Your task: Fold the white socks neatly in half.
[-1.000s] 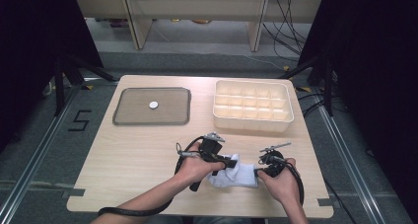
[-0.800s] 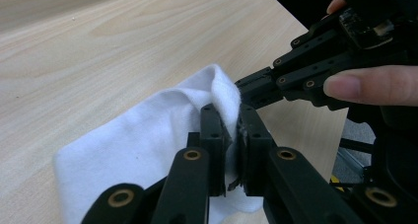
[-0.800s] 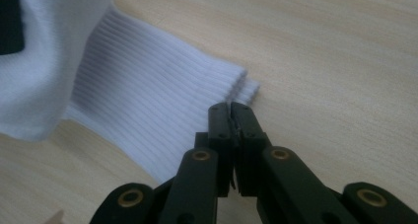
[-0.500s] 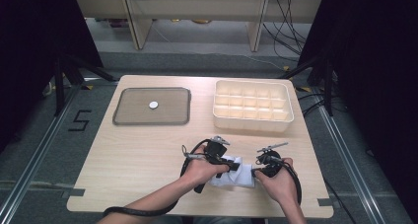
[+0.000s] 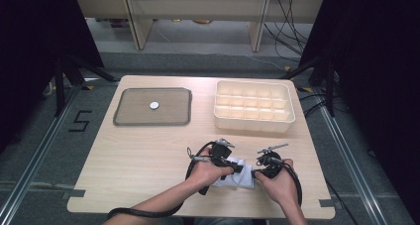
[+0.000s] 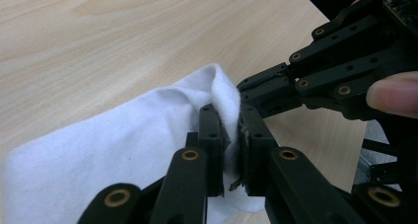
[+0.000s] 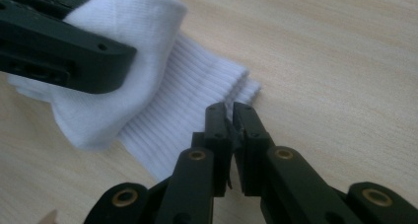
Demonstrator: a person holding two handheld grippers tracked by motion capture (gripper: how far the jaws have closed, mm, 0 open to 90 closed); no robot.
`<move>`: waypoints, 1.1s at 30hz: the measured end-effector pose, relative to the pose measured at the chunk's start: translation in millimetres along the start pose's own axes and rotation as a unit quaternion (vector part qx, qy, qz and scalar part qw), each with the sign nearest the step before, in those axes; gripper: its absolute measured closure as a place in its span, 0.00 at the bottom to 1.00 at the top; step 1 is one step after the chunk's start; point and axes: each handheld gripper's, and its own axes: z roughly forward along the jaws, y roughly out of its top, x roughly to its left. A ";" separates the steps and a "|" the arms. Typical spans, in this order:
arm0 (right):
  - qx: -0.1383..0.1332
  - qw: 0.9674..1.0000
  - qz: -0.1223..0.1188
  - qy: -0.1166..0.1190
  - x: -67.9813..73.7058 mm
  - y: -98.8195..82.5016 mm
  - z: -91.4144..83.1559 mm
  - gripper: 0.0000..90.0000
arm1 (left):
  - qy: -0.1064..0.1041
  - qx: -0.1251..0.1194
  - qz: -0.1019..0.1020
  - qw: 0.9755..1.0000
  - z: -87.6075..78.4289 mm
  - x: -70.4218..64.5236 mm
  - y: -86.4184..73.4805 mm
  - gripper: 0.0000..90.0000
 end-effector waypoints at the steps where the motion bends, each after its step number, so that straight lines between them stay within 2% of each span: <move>1: 0.000 1.000 0.000 0.000 0.0 0.0 0.0 0.95 | 0.000 0.000 0.000 1.000 0.0 0.0 0.0 0.91; 4: -0.001 1.000 0.001 0.003 0.1 0.3 -0.6 0.95 | -0.005 -0.005 -0.006 1.000 3.4 0.4 -0.1 0.91; 10: -0.001 1.000 0.000 0.006 -2.8 -0.6 0.3 0.93 | 0.000 -0.009 -0.008 1.000 7.2 0.2 -2.2 0.88; 11: 0.001 1.000 0.007 0.005 -2.5 -1.1 -0.2 0.93 | 0.000 -0.009 -0.008 1.000 7.2 0.2 -2.2 0.87; 14: -0.007 1.000 0.005 0.008 -4.0 -1.5 -1.2 0.93 | -0.004 -0.005 -0.006 1.000 11.2 0.0 -3.3 0.85; 15: -0.005 1.000 0.015 0.004 -3.4 -1.5 -2.7 0.92 | -0.004 -0.005 -0.006 1.000 11.2 0.0 -3.3 0.84; 17: -0.020 1.000 0.007 0.006 -5.9 -1.6 -2.9 0.92 | 0.008 0.002 -0.003 1.000 12.2 -1.5 -3.5 0.81; 18: -0.018 1.000 0.013 0.002 -6.5 -1.8 -3.7 0.92 | 0.005 -0.002 -0.003 1.000 13.2 -1.6 -4.3 0.80; 19: -0.024 1.000 0.009 0.005 -8.1 -1.8 -4.2 0.92 | 0.009 0.002 0.000 1.000 13.2 -2.2 -4.4 0.79; 20: -0.018 1.000 0.006 0.002 -9.8 -2.3 -5.7 0.91 | 0.006 -0.003 0.004 1.000 14.3 -1.9 -5.0 0.78; 22: -0.023 1.000 0.010 0.002 -11.0 -2.2 -6.6 0.91 | 0.009 0.003 0.009 1.000 13.9 -2.7 -5.2 0.75; 23: -0.019 0.999 0.033 0.005 -8.0 -2.9 -8.0 0.90 | -0.002 -0.008 0.009 1.000 15.5 -2.5 -6.1 0.72; 24: -0.025 1.000 0.010 0.001 -12.2 -2.6 -9.1 0.90 | 0.000 -0.009 0.012 1.000 15.5 -3.1 -6.3 0.69; 27: -0.030 0.999 0.014 0.003 -13.6 -3.0 -10.4 0.89 | 0.002 -0.014 0.024 1.000 14.1 -6.2 -7.0 0.57; 28: -0.035 0.999 0.017 0.006 -16.4 -4.2 -11.4 0.89 | 0.002 -0.012 0.042 0.999 9.9 -8.5 -7.1 0.53; 29: -0.036 0.999 0.023 0.004 -17.0 -5.0 -12.4 0.89 | 0.000 -0.015 0.049 0.999 7.4 -9.1 -6.9 0.51; 30: -0.041 0.999 0.016 0.003 -19.2 -5.7 -12.4 0.89 | 0.006 -0.019 0.053 0.998 4.3 -10.4 -7.0 0.49; 31: -0.039 0.999 0.025 0.002 -19.0 -6.1 -13.5 0.88 | 0.006 -0.019 0.053 0.998 4.3 -10.4 -7.0 0.47; 33: -0.043 0.999 0.022 0.001 -20.1 -6.5 -13.7 0.88 | 0.004 -0.027 0.066 0.997 -2.8 -10.9 -6.5 0.45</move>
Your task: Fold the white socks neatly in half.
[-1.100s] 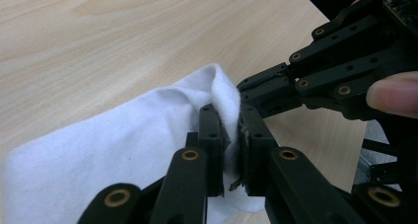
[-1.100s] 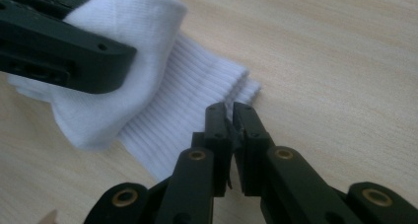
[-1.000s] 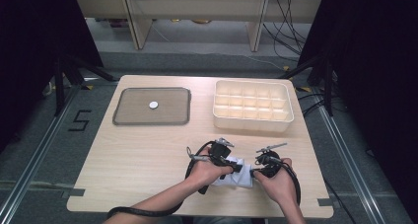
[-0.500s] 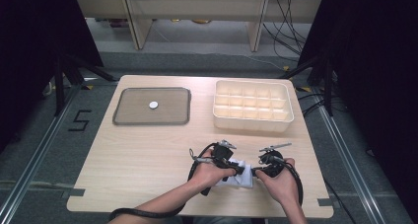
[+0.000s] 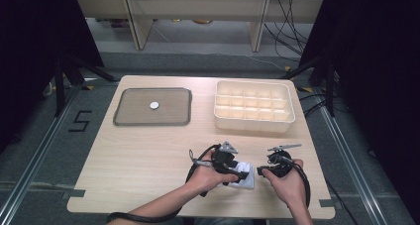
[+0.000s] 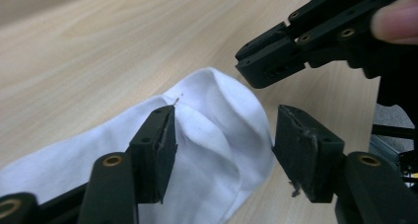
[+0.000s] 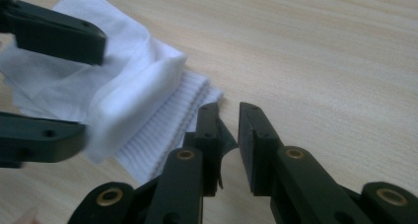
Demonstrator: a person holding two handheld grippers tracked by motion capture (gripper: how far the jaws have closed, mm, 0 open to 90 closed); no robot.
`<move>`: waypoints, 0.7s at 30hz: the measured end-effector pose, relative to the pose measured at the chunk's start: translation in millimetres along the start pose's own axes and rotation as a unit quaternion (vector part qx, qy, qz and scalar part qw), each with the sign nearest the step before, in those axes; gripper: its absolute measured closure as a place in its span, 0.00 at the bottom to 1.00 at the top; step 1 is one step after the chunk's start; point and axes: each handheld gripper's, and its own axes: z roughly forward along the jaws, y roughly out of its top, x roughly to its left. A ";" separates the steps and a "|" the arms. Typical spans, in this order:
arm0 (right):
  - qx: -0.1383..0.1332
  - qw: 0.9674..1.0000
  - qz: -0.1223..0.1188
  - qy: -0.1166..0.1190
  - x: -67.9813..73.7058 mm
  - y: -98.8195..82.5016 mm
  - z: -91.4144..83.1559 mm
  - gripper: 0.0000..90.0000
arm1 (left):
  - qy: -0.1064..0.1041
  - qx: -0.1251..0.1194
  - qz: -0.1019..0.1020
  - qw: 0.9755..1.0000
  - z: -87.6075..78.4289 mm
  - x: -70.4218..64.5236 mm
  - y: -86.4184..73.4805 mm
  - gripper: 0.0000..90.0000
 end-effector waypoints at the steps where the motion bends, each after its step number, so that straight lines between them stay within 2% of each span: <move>1: 0.002 1.000 0.004 0.003 0.1 -0.2 -2.2 0.88 | -0.003 -0.011 -0.001 1.000 -7.3 0.8 -0.5 0.44; 3: -0.002 1.000 0.004 0.002 -0.5 -0.5 -2.7 0.88 | 0.001 -0.016 0.001 1.000 -17.1 3.4 -3.2 0.45; 4: 0.000 1.000 0.012 0.004 0.4 -0.2 -4.1 0.88 | 0.001 -0.018 0.000 1.000 -20.5 4.9 -4.9 0.46; 6: -0.001 1.000 0.007 0.001 -0.9 -0.1 -4.4 0.87 | 0.006 -0.011 0.011 1.000 -26.9 7.3 -8.1 0.53; 9: -0.009 1.000 0.005 0.013 1.2 1.6 -8.0 0.86 | 0.004 0.000 0.020 1.000 -30.1 9.4 -11.4 0.63; 10: -0.011 1.000 0.015 0.011 3.9 3.0 -8.9 0.86 | 0.002 0.003 0.018 1.000 -29.4 9.0 -11.9 0.64; 11: -0.014 1.000 0.007 0.022 5.1 4.1 -10.6 0.85 | -0.003 0.004 0.017 1.000 -27.5 8.7 -12.0 0.65; 12: -0.016 1.000 0.003 0.020 6.4 4.9 -11.0 0.85 | -0.003 0.004 0.017 1.000 -27.5 8.7 -12.0 0.65; 14: -0.026 0.999 0.014 0.025 12.4 7.4 -14.5 0.83 | -0.013 0.006 0.006 1.000 -19.5 4.4 -11.1 0.65; 16: -0.020 0.999 0.028 0.035 18.0 9.5 -20.2 0.83 | -0.016 0.012 0.003 1.000 -13.1 2.5 -10.1 0.65; 18: -0.024 0.998 0.033 0.041 19.9 10.7 -22.0 0.82 | -0.013 0.017 0.004 1.000 -10.3 2.5 -9.6 0.64; 19: -0.033 0.998 0.030 0.037 20.8 11.5 -22.0 0.82 | -0.011 0.018 0.000 1.000 -6.8 2.2 -9.3 0.64; 20: -0.026 0.999 0.019 0.034 21.1 13.4 -22.8 0.81 | -0.009 0.021 -0.004 1.000 -4.6 2.1 -9.1 0.63; 21: -0.031 0.999 0.021 0.038 21.4 13.2 -21.6 0.81 | -0.001 0.023 -0.004 1.000 -2.1 1.6 -9.0 0.62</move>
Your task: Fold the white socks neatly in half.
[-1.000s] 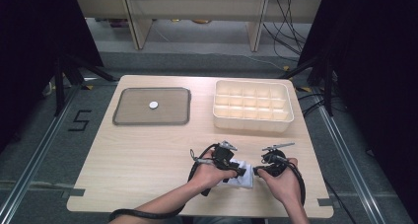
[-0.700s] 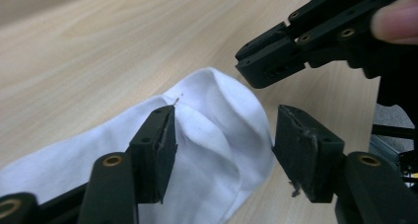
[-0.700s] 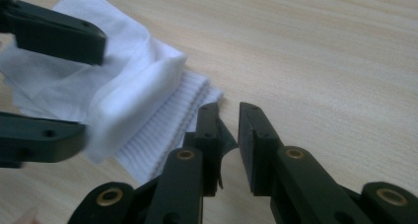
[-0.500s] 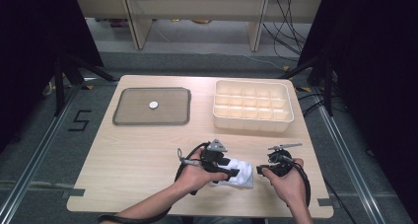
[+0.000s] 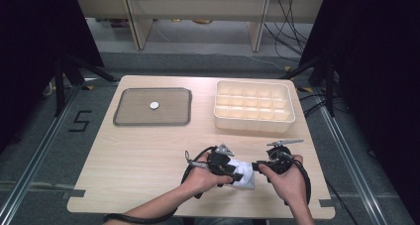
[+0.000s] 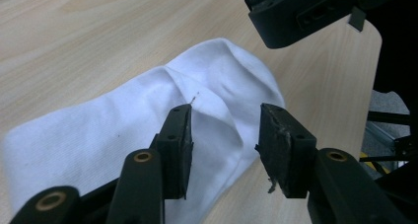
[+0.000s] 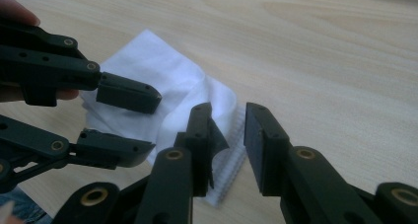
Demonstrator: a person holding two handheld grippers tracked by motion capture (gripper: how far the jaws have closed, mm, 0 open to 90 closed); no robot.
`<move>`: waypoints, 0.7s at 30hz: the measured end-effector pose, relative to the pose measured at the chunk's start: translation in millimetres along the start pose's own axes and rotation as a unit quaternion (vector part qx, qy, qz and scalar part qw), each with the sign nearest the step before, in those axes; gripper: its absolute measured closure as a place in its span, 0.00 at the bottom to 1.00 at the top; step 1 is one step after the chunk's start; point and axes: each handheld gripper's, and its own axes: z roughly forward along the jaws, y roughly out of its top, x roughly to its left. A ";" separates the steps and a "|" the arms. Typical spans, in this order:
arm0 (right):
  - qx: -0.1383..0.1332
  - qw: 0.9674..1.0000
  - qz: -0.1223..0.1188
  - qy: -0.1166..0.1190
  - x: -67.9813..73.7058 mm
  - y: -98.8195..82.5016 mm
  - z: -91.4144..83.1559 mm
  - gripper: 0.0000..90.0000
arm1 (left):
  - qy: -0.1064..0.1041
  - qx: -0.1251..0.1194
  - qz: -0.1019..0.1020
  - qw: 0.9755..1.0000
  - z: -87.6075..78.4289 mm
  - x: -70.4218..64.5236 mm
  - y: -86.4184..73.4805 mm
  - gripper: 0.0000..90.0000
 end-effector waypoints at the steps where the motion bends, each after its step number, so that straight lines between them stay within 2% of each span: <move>1: 0.003 1.000 -0.011 -0.007 -2.2 0.8 1.2 0.81 | 0.001 0.001 0.002 1.000 1.1 -0.7 -0.1 0.62; 3: 0.014 1.000 -0.020 -0.002 -3.6 0.3 3.2 0.80 | -0.002 0.006 0.003 1.000 3.2 -2.4 -0.3 0.61; 7: 0.011 1.000 -0.013 0.003 -2.6 -0.9 6.6 0.79 | 0.005 0.013 0.008 1.000 6.6 -4.0 -0.3 0.61; 8: 0.012 1.000 -0.020 0.005 -3.1 -1.3 8.0 0.78 | 0.006 0.018 0.012 1.000 8.0 -2.9 -0.1 0.62; 11: 0.016 1.000 -0.018 0.006 -2.2 -1.3 10.8 0.79 | 0.016 0.024 0.005 1.000 12.4 -2.2 0.1 0.65; 13: 0.037 0.999 -0.016 0.006 -1.9 -2.1 15.3 0.83 | 0.016 0.031 0.003 0.999 14.5 -0.6 -0.2 0.70; 15: 0.038 0.999 -0.021 0.005 -2.9 -2.8 16.9 0.85 | 0.015 0.029 0.000 0.999 15.0 0.3 -0.4 0.73; 16: 0.043 0.999 -0.020 0.007 -3.3 -3.2 17.7 0.86 | 0.019 0.034 -0.001 0.999 14.6 1.0 0.2 0.78; 19: 0.043 0.999 -0.024 0.005 -3.9 -3.6 17.7 0.88 | 0.013 0.031 -0.006 0.999 16.0 2.2 0.1 0.87; 20: 0.044 0.999 -0.026 0.004 -3.8 -3.7 16.9 0.90 | 0.013 0.036 -0.007 0.999 15.0 2.4 0.6 0.93; 21: 0.045 0.999 -0.026 0.004 -3.8 -3.8 16.7 0.92 | 0.004 0.032 -0.020 0.999 14.1 1.7 0.8 0.96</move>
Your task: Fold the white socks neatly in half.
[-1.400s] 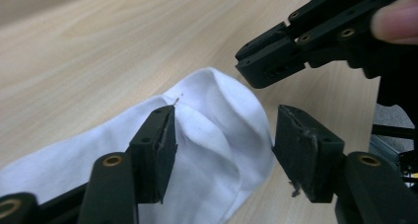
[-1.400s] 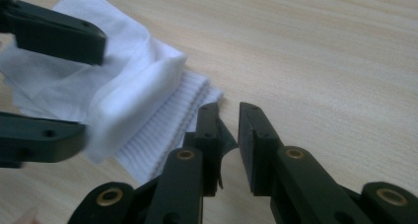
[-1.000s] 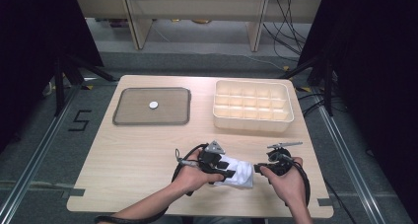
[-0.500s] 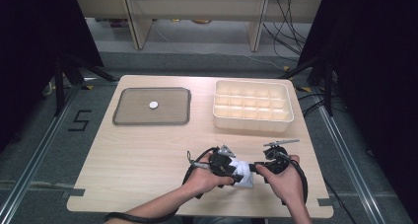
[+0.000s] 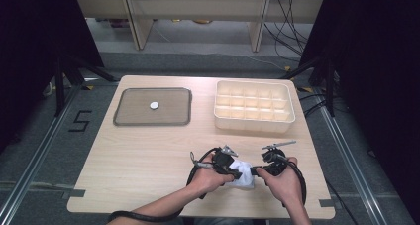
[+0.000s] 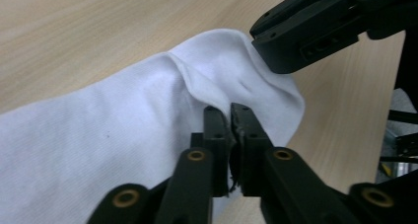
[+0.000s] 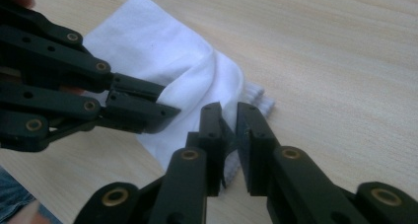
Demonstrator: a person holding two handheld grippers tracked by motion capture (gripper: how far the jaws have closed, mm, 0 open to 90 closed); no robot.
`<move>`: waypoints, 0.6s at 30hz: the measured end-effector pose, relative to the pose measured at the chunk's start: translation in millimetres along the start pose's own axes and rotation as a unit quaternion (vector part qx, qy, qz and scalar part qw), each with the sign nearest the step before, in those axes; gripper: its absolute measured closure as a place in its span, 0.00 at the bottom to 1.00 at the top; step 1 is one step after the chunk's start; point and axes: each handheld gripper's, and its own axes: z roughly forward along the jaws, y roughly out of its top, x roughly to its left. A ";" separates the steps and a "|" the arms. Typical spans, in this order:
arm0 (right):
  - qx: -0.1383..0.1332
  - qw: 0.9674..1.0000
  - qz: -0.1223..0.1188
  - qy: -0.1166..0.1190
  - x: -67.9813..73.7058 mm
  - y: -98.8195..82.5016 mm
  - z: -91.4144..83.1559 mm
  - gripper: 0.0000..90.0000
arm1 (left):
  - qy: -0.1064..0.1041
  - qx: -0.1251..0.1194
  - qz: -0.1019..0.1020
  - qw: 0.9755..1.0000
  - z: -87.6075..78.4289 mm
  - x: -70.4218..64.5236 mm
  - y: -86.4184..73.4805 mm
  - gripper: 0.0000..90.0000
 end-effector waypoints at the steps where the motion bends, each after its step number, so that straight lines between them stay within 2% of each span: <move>1: 0.001 1.000 0.006 0.000 1.0 0.2 -0.6 0.93 | -0.002 -0.001 0.002 1.000 -1.6 0.0 0.6 0.98; 2: 0.001 1.000 0.006 0.000 1.0 0.2 -0.6 0.93 | -0.002 -0.001 0.002 1.000 -1.6 0.0 0.6 0.98; 4: 0.003 1.000 0.004 0.001 0.9 0.4 -0.9 0.97 | -0.012 -0.019 0.000 1.000 -9.1 -3.3 3.0 0.98; 6: -0.004 1.000 -0.003 -0.003 0.7 0.4 -0.1 0.99 | -0.012 -0.029 0.004 1.000 -17.4 -5.0 6.4 0.99; 7: 0.001 1.000 -0.004 -0.001 1.1 1.1 -0.7 1.00 | -0.011 -0.035 0.006 0.999 -21.8 -5.9 8.2 0.99; 8: 0.004 1.000 0.001 0.001 2.3 1.7 -0.7 1.00 | -0.013 -0.041 0.009 0.999 -26.0 -6.3 10.2 0.99; 10: 0.003 1.000 -0.002 0.000 2.2 1.9 0.4 1.00 | -0.015 -0.046 0.011 0.999 -30.3 -6.7 12.3 0.99; 12: 0.006 1.000 -0.003 0.001 2.1 2.2 3.6 1.00 | -0.016 -0.058 0.019 0.998 -41.2 -8.4 17.9 0.99; 13: 0.008 1.000 0.003 0.001 2.3 2.1 4.5 1.00 | -0.013 -0.057 0.023 0.998 -43.8 -8.9 19.2 0.99; 16: 0.003 1.000 0.002 -0.002 0.9 0.8 7.1 1.00 | -0.016 -0.064 0.031 0.997 -49.0 -11.2 22.9 0.98; 17: 0.003 1.000 0.009 0.000 1.4 0.9 4.5 0.97 | -0.017 -0.066 0.030 0.997 -49.1 -11.6 23.3 0.98; 18: -0.004 1.000 0.012 -0.008 1.2 0.6 2.3 0.94 | -0.017 -0.066 0.030 0.997 -49.1 -11.6 23.2 0.98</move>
